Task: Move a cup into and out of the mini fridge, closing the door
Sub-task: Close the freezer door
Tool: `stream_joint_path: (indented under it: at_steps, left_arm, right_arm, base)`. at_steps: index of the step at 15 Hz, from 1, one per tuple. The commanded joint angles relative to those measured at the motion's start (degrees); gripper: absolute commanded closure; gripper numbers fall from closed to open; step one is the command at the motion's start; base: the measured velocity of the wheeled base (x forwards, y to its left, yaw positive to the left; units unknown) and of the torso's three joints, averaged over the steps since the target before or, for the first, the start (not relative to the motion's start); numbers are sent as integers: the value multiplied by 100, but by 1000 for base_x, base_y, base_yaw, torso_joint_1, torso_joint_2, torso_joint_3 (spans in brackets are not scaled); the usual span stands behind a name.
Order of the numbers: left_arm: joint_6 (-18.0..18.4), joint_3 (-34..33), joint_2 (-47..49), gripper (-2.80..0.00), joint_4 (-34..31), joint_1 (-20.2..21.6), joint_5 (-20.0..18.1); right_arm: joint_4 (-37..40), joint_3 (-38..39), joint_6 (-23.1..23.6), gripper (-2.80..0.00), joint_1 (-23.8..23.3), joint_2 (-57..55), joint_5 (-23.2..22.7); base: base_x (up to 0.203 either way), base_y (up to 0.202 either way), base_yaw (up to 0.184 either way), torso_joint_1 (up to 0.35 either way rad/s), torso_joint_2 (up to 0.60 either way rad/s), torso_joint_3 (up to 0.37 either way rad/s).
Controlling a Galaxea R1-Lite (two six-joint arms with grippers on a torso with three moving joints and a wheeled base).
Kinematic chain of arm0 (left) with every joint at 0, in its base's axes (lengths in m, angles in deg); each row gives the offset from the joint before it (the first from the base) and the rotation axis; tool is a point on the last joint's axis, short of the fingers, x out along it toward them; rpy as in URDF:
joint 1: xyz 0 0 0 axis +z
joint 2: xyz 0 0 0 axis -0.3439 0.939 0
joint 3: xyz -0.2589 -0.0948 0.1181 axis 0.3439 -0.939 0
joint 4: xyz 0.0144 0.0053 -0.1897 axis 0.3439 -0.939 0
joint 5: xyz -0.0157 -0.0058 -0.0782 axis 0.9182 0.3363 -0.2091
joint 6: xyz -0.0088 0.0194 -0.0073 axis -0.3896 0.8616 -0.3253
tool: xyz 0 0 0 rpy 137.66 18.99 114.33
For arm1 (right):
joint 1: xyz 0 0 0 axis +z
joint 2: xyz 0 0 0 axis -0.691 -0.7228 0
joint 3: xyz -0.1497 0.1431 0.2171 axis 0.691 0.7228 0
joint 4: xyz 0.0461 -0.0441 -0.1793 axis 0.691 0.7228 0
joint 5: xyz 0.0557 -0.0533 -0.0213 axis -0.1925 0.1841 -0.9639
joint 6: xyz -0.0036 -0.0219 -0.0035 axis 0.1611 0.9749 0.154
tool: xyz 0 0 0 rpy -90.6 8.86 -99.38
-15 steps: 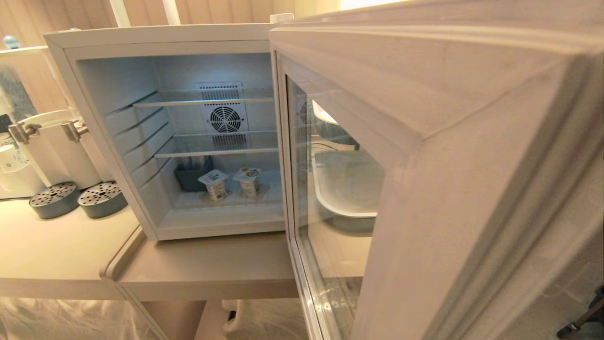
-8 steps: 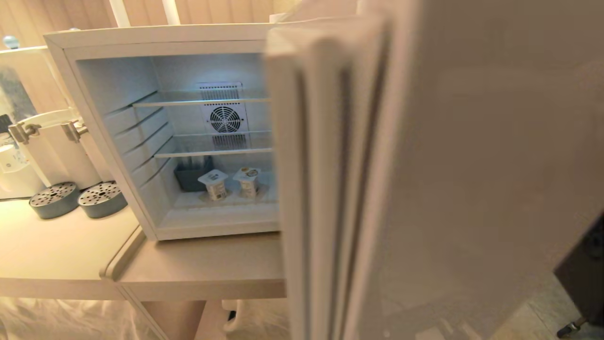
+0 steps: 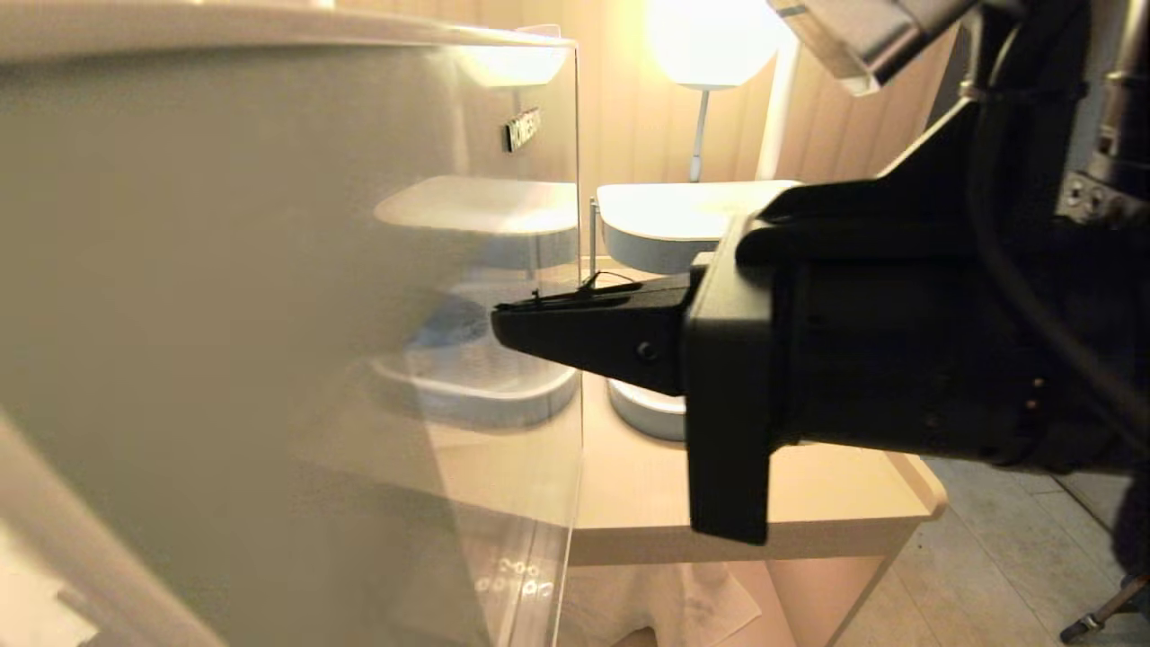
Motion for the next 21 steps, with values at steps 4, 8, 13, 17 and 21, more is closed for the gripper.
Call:
stream_joint_path:
  at_steps: [4,8,13,17,21]
  left_arm:
    - [-11,-7,7,0,12,4,0]
    - [-11,-7,7,0,12,4,0]
    - [-29,-7,7,0,12,4,0]
    - [-20,-7,7,0,12,4,0]
    - [-29,-7,7,0,12,4,0]
  right_arm:
    - [363,-1648,-4,0,121,-1098,127]
    - [633,-3152,139,0,100,-2631,647]
    - [-455,-3485,757,0,-155,-4427,1394]
    - [-606,-3210,922,0,-199,-4041,1604]
    - [-544,-2552,911,0,-203,-3288,1816]
  base:
    - [0,0,0,0,0,0]
    - [0,0,0,0,0,0]
    - [0,0,0,0,0,0]
    - [0,0,0,0,0,0]
    - [0,0,0,0,0,0]
